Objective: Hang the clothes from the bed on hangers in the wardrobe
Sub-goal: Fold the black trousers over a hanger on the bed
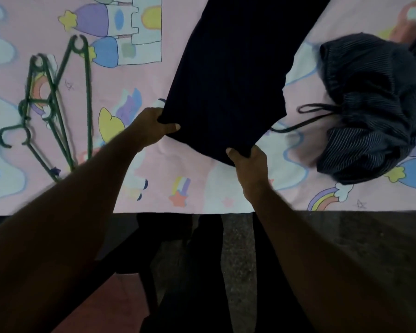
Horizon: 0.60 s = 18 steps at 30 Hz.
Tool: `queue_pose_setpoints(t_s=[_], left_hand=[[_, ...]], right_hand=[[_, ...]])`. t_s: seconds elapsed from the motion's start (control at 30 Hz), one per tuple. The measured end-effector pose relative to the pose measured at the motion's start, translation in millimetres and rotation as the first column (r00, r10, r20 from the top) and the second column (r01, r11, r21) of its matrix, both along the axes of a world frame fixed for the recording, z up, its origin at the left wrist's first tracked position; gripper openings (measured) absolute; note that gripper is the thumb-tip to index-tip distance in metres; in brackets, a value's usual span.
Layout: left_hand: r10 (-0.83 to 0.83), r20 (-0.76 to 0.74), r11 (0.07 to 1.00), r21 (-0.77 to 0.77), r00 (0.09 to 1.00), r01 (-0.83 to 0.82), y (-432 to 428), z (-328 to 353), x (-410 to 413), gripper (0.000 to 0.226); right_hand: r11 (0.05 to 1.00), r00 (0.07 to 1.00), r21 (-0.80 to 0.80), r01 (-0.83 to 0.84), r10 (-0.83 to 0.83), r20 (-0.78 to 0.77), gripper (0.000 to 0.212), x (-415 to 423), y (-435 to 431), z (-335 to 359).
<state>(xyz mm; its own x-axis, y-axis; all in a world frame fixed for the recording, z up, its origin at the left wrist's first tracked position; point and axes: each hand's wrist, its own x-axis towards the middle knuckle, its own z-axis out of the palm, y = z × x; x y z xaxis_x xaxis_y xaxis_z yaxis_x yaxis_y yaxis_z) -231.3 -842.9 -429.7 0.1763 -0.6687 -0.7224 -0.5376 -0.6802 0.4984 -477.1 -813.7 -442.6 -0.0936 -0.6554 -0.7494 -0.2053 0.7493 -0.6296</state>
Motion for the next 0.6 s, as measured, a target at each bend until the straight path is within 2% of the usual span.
queue_pose_setpoints(t_s=[0.07, 0.13, 0.2, 0.27, 0.33, 0.4, 0.5, 0.6], left_hand=[[-0.028, 0.041, 0.999, -0.043, 0.999, 0.029, -0.2, 5.0, 0.5, 0.037], [0.074, 0.019, 0.990, -0.121, 0.997, -0.071, 2.3, 16.0, 0.7, 0.025], [0.235, -0.084, 0.947, -0.205, 0.968, -0.248, 4.9, 30.3, 0.1, 0.018], [0.320, -0.195, 0.900, -0.244, 0.927, -0.361, 6.8, 46.9, -2.4, 0.011], [0.329, -0.247, 0.891, -0.239, 0.911, -0.386, 6.0, 57.5, -6.1, 0.007], [0.309, -0.233, 0.908, -0.215, 0.922, -0.359, 5.6, 62.9, -8.5, 0.012], [0.279, -0.133, 0.933, -0.196, 0.951, -0.301, 7.1, 62.2, -11.8, 0.021], [0.264, -0.037, 0.945, -0.190, 0.964, -0.266, 8.7, 68.6, -20.6, 0.018]], right_hand=[[0.986, 0.995, -0.149, -0.076, 0.064, -0.083, 0.023, 4.5, 3.4, 8.7], [0.979, 0.999, -0.199, -0.047, 0.045, -0.015, 0.020, 7.3, 2.7, 20.6], [0.978, 0.994, -0.197, 0.070, -0.050, 0.102, 0.021, 6.6, -1.4, 33.9], [0.964, 0.970, -0.210, 0.161, -0.115, 0.215, 0.028, 3.5, -6.9, 43.2], [0.961, 0.922, -0.160, 0.224, -0.156, 0.354, 0.042, -1.3, -13.9, 43.2], [0.975, 0.871, -0.041, 0.217, -0.175, 0.460, 0.050, -5.0, -19.9, 40.0], [0.988, 0.928, 0.109, 0.111, -0.142, 0.344, 0.056, -10.0, -26.2, 38.4], [0.975, 0.954, 0.179, 0.128, -0.170, 0.246, 0.049, -19.5, -32.8, 48.9]])
